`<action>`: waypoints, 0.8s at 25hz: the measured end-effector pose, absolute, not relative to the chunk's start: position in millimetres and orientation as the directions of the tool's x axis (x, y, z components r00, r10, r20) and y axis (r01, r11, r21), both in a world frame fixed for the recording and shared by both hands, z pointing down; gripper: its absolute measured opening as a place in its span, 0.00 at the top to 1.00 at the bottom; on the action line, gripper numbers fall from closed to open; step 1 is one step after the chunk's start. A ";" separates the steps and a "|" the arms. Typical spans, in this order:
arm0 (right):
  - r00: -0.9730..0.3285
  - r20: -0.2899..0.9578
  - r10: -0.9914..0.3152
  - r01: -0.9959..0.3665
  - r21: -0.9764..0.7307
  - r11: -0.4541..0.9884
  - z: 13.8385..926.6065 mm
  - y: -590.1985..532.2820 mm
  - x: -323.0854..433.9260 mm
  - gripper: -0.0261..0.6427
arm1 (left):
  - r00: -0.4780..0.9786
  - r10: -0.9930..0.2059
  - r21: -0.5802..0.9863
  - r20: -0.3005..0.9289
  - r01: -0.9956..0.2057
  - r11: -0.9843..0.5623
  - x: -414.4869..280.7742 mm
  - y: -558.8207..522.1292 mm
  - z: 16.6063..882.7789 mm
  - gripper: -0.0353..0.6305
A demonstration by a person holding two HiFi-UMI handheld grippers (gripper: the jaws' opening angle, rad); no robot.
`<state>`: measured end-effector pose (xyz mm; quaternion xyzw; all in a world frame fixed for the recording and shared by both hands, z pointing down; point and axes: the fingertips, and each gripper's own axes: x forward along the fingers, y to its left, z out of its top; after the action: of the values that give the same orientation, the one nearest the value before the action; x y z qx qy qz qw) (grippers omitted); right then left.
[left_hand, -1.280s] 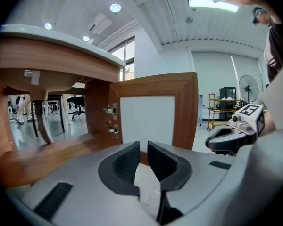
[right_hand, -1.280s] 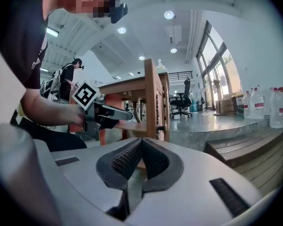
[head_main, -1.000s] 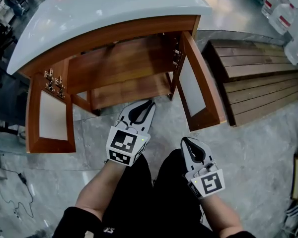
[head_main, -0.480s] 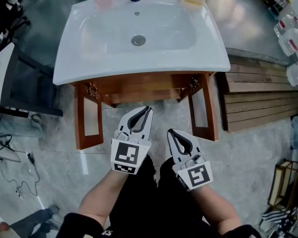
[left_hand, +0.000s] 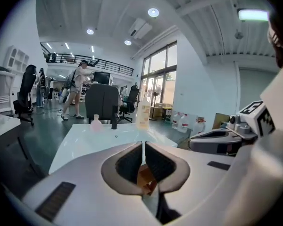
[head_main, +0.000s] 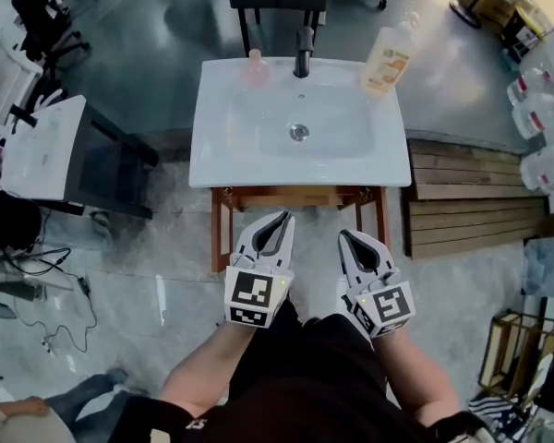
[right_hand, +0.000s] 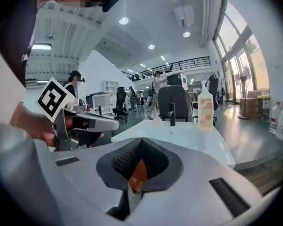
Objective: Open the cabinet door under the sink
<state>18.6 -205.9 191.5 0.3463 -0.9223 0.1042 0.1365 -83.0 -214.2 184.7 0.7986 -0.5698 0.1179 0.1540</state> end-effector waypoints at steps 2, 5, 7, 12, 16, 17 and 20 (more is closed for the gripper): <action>-0.724 0.317 -0.613 -0.674 -0.132 0.727 170.3 -207.4 12.3 0.94 | 0.331 -0.874 0.100 0.355 -0.943 -0.316 -91.7 -215.8 161.5 0.90; -0.736 0.273 -0.619 -0.669 -0.152 0.728 141.7 -213.8 1.9 0.94 | 0.324 -0.880 0.067 0.347 -0.944 -0.322 -103.4 -221.6 138.3 0.90; -0.748 0.244 -0.618 -0.658 -0.144 0.739 126.4 -218.1 -4.6 0.94 | 0.304 -0.888 0.059 0.346 -0.951 -0.302 -113.2 -224.5 128.4 0.90; -0.773 0.173 -0.611 -0.632 -0.110 0.767 93.0 -224.9 -14.0 0.94 | 0.246 -0.907 0.039 0.342 -0.968 -0.248 -131.8 -225.6 107.0 0.90; -0.799 0.119 -0.589 -0.600 -0.089 0.795 67.5 -222.3 -8.4 0.94 | 0.206 -0.920 0.019 0.335 -0.977 -0.211 -131.3 -218.9 90.4 0.90; -0.804 0.109 -0.585 -0.594 -0.089 0.799 62.5 -221.8 -4.2 0.94 | 0.199 -0.922 0.017 0.333 -0.979 -0.205 -129.1 -216.4 86.9 0.90; -0.812 0.083 -0.577 -0.583 -0.107 0.805 49.9 -217.6 11.4 0.94 | 0.173 -0.931 0.025 0.322 -0.984 -0.174 -123.7 -204.7 77.2 0.90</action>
<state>11.4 -217.6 49.9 0.3056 -0.9497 0.0637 0.0233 -123.7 -204.7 77.2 0.7572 -0.6324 0.1170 0.1143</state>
